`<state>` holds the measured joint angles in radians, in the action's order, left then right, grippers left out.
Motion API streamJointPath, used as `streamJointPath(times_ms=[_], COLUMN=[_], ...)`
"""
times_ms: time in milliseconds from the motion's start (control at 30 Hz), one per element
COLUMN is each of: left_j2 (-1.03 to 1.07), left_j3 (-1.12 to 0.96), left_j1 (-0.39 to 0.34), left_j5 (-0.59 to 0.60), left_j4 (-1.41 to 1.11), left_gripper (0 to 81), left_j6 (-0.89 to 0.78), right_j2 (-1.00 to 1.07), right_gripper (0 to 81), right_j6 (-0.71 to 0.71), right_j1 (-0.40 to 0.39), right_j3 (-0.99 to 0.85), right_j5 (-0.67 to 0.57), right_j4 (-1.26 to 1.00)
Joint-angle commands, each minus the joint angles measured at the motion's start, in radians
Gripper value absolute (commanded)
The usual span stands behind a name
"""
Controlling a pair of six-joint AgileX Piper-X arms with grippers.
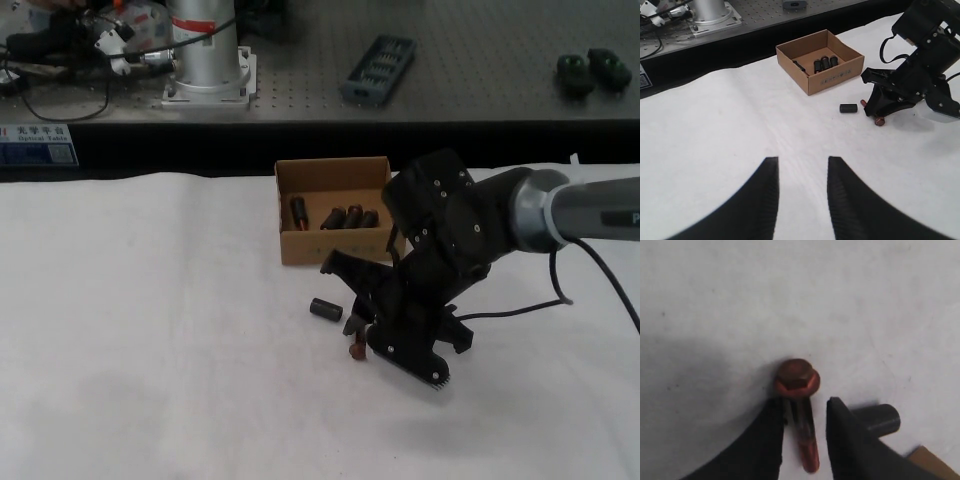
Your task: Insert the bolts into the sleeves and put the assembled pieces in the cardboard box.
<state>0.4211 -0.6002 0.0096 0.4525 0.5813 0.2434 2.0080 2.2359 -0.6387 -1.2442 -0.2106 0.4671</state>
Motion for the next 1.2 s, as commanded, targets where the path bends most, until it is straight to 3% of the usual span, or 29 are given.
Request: streamJointPath(times_ms=[0, 233, 500, 867, 1167], left_j2=[-0.008, -0.008, -0.008, -0.008, -0.008], left_j3=[-0.003, -0.003, -0.003, -0.003, -0.003], left_j1=[0.003, 0.003, 0.003, 0.003, 0.003], left_j5=[-0.001, -0.001, -0.001, -0.001, -0.001], left_j4=[0.003, 0.003, 0.003, 0.003, 0.003], left_gripper=[24.3, 24.3, 24.3, 24.3, 24.3], left_j6=[0.005, 0.005, 0.005, 0.005, 0.005], right_j2=[0.043, 0.046, 0.046, 0.042, -0.049], right_gripper=[25.1, 24.1, 3.3, 2.2, 2.8], right_j6=[0.01, 0.01, 0.01, -0.003, -0.369], right_j1=[0.004, 0.004, -0.008, -0.023, -0.075], right_j3=[0.004, 0.004, 0.004, 0.004, 0.004], right_j5=[-0.005, -0.005, 0.016, 0.117, 0.179], right_j4=[-0.008, 0.02, 0.082, 0.082, 0.028])
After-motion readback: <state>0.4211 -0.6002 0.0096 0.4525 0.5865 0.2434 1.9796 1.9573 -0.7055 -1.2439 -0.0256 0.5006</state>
